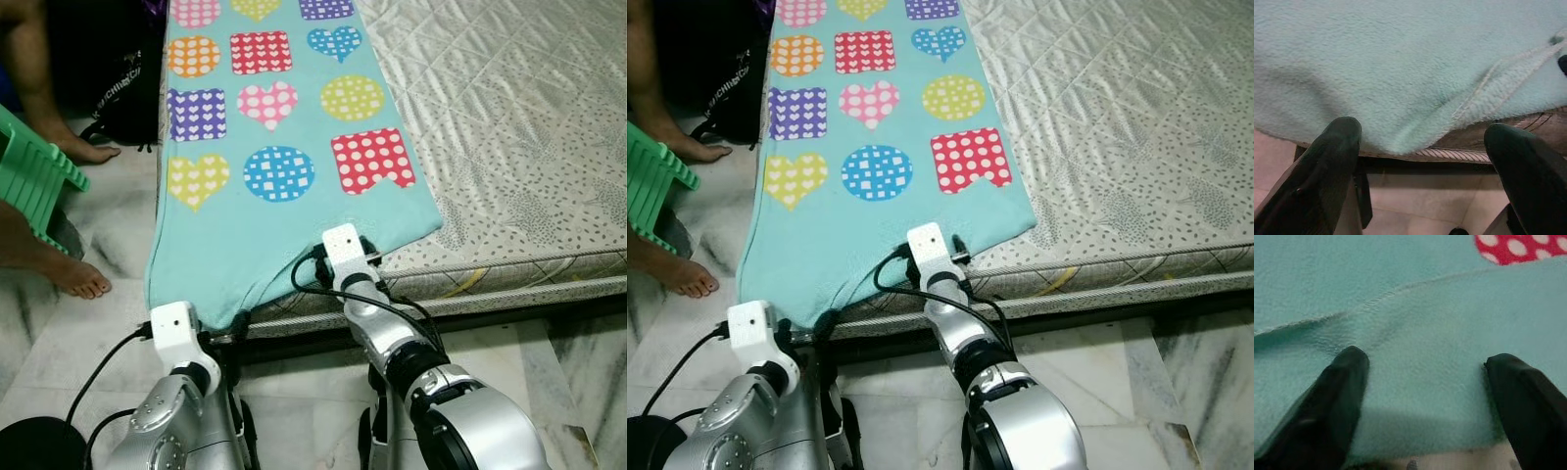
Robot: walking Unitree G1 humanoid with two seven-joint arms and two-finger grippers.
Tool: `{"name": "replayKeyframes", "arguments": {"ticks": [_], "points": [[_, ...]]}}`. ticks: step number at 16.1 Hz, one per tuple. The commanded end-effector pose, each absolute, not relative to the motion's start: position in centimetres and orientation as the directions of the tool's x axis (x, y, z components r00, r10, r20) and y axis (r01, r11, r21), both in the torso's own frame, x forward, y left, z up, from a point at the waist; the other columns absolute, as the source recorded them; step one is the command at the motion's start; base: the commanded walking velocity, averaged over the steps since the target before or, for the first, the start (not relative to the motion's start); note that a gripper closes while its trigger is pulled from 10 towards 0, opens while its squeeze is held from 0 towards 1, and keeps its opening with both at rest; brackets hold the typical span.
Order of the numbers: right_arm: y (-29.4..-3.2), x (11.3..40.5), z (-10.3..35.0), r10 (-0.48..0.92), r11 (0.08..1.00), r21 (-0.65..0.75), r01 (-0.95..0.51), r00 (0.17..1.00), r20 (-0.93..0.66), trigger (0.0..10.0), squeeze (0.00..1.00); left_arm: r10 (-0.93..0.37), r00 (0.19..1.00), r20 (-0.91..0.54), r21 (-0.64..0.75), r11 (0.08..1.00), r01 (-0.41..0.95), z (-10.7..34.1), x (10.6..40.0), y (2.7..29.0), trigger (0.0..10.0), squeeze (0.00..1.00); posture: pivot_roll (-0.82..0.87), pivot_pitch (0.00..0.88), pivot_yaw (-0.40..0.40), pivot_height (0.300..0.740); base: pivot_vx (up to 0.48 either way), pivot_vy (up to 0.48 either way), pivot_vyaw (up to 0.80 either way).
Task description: Clean up the room
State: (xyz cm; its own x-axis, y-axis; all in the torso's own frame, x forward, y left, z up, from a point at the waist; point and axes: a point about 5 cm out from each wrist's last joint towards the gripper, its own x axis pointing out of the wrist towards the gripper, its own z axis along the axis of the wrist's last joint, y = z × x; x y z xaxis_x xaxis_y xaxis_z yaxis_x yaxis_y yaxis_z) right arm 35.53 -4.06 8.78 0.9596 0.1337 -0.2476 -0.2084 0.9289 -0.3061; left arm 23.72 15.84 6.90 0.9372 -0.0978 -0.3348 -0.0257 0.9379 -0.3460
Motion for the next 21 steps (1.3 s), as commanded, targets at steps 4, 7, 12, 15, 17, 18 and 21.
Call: {"name": "replayKeyframes", "arguments": {"ticks": [4,7,12,15,17,18,21], "points": [[-3.8,34.9,7.5,0.123,0.929,-0.294,-0.223,0.938,-0.323,0.0,0.00,-0.098,0.926,-0.366,-0.331,0.943,-0.031,6.5,23.1,16.3,10.0,0.00,0.03,0.297,0.002,0.551,0.000,0.000,0.00],[-4.0,34.9,7.4,0.119,0.933,-0.287,-0.219,0.937,-0.327,0.0,0.00,-0.099,0.925,-0.368,-0.327,0.945,-0.029,6.5,23.2,16.4,10.0,0.00,0.03,0.293,0.005,0.551,0.000,0.000,0.00],[-4.7,34.9,7.0,0.101,0.957,-0.218,-0.190,0.926,-0.363,0.0,0.00,-0.101,0.924,-0.369,-0.326,0.945,-0.027,6.5,23.4,16.3,10.0,0.00,0.02,0.292,0.006,0.551,0.000,0.000,0.00],[-4.9,34.8,6.8,0.104,0.975,-0.141,-0.170,0.916,-0.386,0.0,0.00,-0.095,0.924,-0.370,-0.323,0.946,-0.032,6.5,23.4,16.5,10.0,0.00,0.02,0.290,0.007,0.551,0.000,0.000,0.00],[-5.2,34.9,6.8,0.105,0.982,-0.105,-0.157,0.914,-0.391,0.0,0.00,-0.093,0.924,-0.370,-0.321,0.946,-0.033,6.6,23.5,16.6,10.0,0.00,0.02,0.287,0.006,0.551,0.000,0.000,0.00],[-5.6,35.0,6.8,0.097,0.985,-0.093,-0.144,0.918,-0.386,0.0,0.00,-0.092,0.925,-0.370,-0.321,0.947,-0.034,6.6,23.5,16.6,10.0,0.00,0.02,0.287,0.007,0.551,0.000,0.000,0.00],[-6.4,35.3,7.0,0.087,0.990,-0.070,-0.121,0.926,-0.368,0.0,0.00,-0.092,0.925,-0.369,-0.320,0.947,-0.034,6.5,23.7,16.7,10.0,0.00,0.02,0.286,0.008,0.551,0.000,0.000,0.00]]}}
